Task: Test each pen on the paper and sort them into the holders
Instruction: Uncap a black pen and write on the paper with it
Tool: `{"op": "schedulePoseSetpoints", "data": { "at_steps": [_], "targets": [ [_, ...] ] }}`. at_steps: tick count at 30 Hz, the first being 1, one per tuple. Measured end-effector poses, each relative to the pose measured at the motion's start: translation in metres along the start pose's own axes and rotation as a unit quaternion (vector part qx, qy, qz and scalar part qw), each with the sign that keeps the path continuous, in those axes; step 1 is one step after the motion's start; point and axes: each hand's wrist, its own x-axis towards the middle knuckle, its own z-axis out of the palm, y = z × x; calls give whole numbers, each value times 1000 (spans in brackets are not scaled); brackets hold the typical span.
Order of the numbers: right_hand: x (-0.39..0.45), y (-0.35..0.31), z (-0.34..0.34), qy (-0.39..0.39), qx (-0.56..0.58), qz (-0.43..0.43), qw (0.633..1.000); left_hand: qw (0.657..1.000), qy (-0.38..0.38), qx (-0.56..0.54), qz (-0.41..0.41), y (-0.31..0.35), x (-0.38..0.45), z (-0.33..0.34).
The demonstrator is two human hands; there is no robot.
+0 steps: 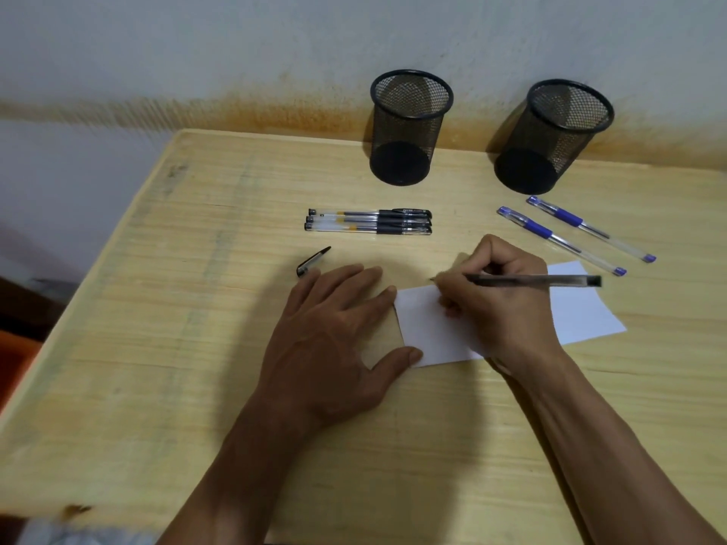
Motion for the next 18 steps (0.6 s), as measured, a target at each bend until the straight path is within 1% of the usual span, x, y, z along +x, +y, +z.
{"op": "schedulePoseSetpoints", "data": {
  "at_steps": [4,8,10,12,14,16,18],
  "targets": [
    [2,0,-6,45,114,15,992,1000,-1,8,1,0,0,0],
    [-1,-3,-6,35,107,2,994,1000,9,13,7,0,1,1],
    [-2,-5,-8,25,121,13,992,999,39,-10,7,-2,3,2],
    [-2,-5,-10,23,143,26,989,996,85,-9,4,-6,6,5],
    [-3,-6,-10,28,149,31,988,989,146,10,-29,-10,7,4],
    [-5,-8,-8,33,137,22,990,976,198,19,-94,-14,8,-1],
    [-8,-9,-6,34,120,19,992,963,211,39,-160,-17,9,-7]
  ]
}}
